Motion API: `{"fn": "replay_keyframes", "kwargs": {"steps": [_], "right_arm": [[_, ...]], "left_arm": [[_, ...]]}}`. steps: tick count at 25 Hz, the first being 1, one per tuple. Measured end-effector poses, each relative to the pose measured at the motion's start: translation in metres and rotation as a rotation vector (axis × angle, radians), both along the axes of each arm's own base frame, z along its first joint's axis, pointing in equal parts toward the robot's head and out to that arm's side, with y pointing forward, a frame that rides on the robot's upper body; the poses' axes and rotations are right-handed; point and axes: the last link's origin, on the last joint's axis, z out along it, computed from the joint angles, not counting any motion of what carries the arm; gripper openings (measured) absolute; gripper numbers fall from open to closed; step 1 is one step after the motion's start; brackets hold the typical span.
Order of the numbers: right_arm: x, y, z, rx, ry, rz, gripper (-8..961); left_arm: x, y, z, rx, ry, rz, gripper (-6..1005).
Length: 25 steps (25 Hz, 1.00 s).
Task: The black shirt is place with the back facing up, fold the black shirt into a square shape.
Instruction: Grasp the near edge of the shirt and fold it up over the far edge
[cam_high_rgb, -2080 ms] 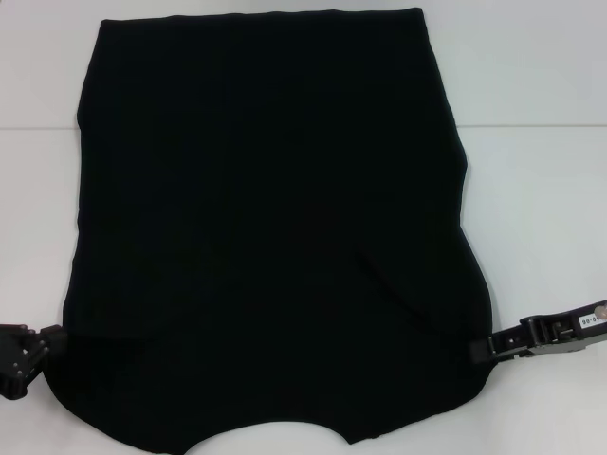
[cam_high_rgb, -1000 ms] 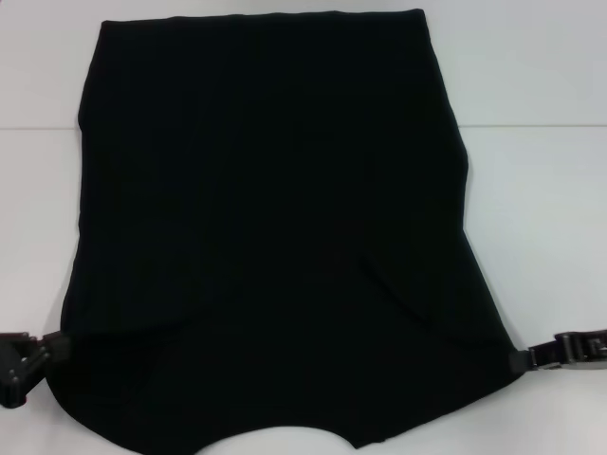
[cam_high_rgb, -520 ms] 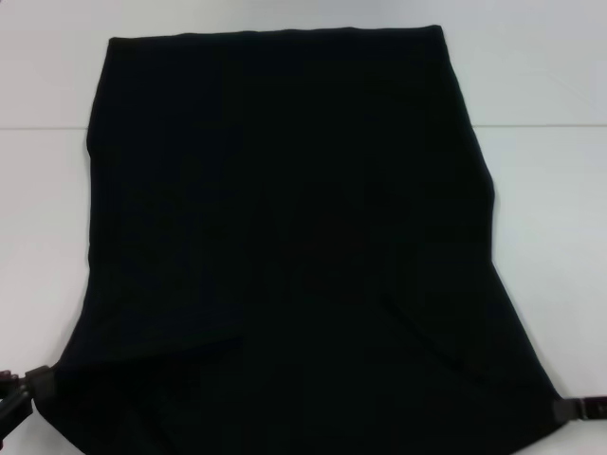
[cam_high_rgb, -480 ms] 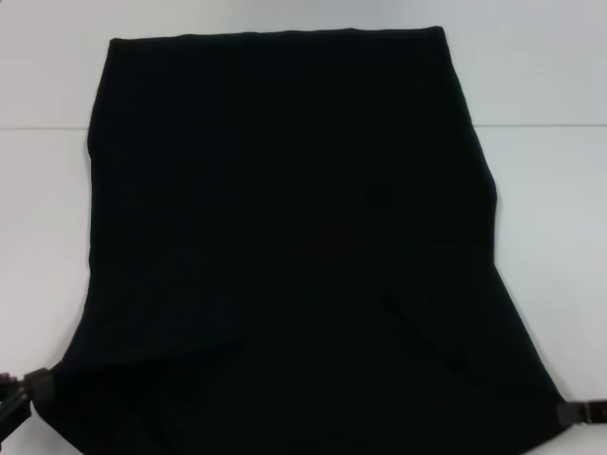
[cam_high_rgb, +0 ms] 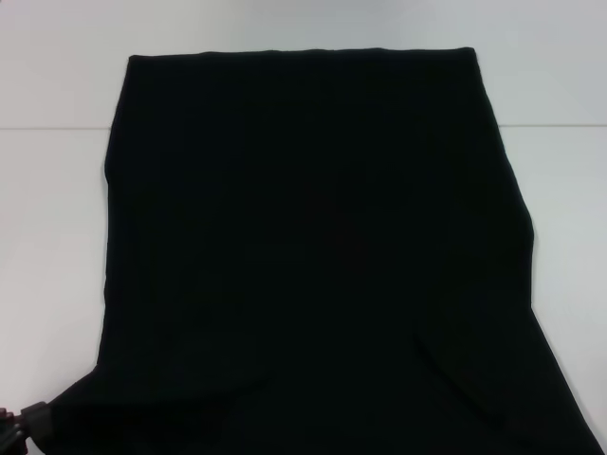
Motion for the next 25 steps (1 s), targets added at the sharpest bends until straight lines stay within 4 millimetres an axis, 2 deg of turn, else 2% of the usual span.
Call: {"fn": "replay_keyframes", "kwargs": {"steps": [4, 8, 13, 18, 25], "right_arm": [[-0.004, 0.008, 0.001, 0.003, 0.000, 0.021, 65], [-0.014, 0.030, 0.002, 0.034, -0.002, 0.052, 65], [-0.028, 0.063, 0.005, 0.100, -0.016, 0.073, 65], [-0.043, 0.103, 0.006, 0.175, -0.055, 0.081, 66], [-0.069, 0.163, -0.008, 0.288, -0.124, 0.080, 66]], "left_arm": [[0.004, 0.010, -0.002, 0.001, -0.018, -0.017, 23], [0.011, 0.039, 0.000, 0.005, -0.028, -0.038, 22], [0.025, 0.090, 0.004, 0.015, -0.041, -0.064, 21], [0.043, 0.152, 0.003, 0.044, -0.035, -0.055, 22], [0.062, 0.218, -0.003, 0.123, 0.034, 0.021, 23]]}}
